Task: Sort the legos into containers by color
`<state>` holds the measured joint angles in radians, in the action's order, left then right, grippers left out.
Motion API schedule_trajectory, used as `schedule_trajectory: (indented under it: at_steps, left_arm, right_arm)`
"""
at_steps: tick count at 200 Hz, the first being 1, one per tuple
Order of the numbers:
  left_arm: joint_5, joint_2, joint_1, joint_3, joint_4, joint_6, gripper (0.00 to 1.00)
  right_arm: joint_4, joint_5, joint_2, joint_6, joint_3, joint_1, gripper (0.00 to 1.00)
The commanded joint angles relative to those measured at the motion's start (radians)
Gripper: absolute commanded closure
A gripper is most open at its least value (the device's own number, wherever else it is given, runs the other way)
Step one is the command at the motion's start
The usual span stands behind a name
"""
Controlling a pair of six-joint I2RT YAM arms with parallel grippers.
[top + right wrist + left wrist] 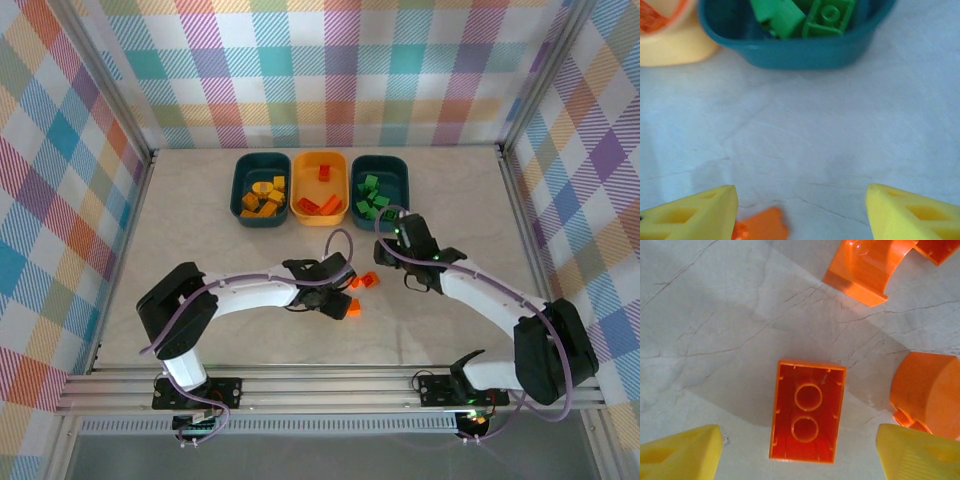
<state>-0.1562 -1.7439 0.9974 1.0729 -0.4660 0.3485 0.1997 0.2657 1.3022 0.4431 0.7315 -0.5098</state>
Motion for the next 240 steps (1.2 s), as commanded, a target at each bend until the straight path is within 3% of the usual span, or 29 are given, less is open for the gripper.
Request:
schedule_trajectory:
  at_steps: [1, 34, 48, 86, 106, 134, 171, 216, 240]
  left_arm:
    - [-0.057, -0.056, 0.008, 0.052, -0.023, -0.045, 0.23]
    - [-0.069, -0.121, 0.007, 0.097, -0.037, -0.044, 0.39]
    - [-0.069, -0.132, 0.007, 0.101, -0.039, -0.037, 0.51]
    - [-0.127, -0.090, 0.006, 0.137, -0.089, -0.034, 0.66]
    - [-0.110, -0.046, -0.038, 0.194, -0.138, -0.029, 0.67]
    - [-0.039, 0.000, -0.199, 0.290, -0.130, 0.016, 0.67]
    - [0.096, -0.148, -0.411, 0.548, -0.138, 0.089, 0.67]
    - [0.020, -0.470, -0.445, 1.058, -0.334, -0.015, 0.67]
    - [0.037, -0.598, -0.455, 1.256, -0.417, -0.022, 0.58]
  right_arm:
    - [-0.134, 0.041, -0.042, 0.035, -0.034, 0.002, 0.32]
    - [-0.153, 0.044, -0.062, 0.059, -0.070, 0.002, 0.32]
    - [-0.158, 0.044, -0.074, 0.069, -0.083, 0.002, 0.32]
    - [-0.183, 0.080, -0.088, 0.097, -0.110, 0.002, 0.32]
    - [-0.207, 0.109, -0.092, 0.123, -0.134, 0.002, 0.32]
    - [-0.218, 0.163, -0.093, 0.161, -0.154, 0.002, 0.32]
    - [-0.231, 0.200, -0.101, 0.192, -0.173, 0.002, 0.31]
    - [-0.217, 0.212, -0.118, 0.173, -0.169, 0.002, 0.31]
    - [-0.219, 0.222, -0.144, 0.164, -0.178, 0.002, 0.29]
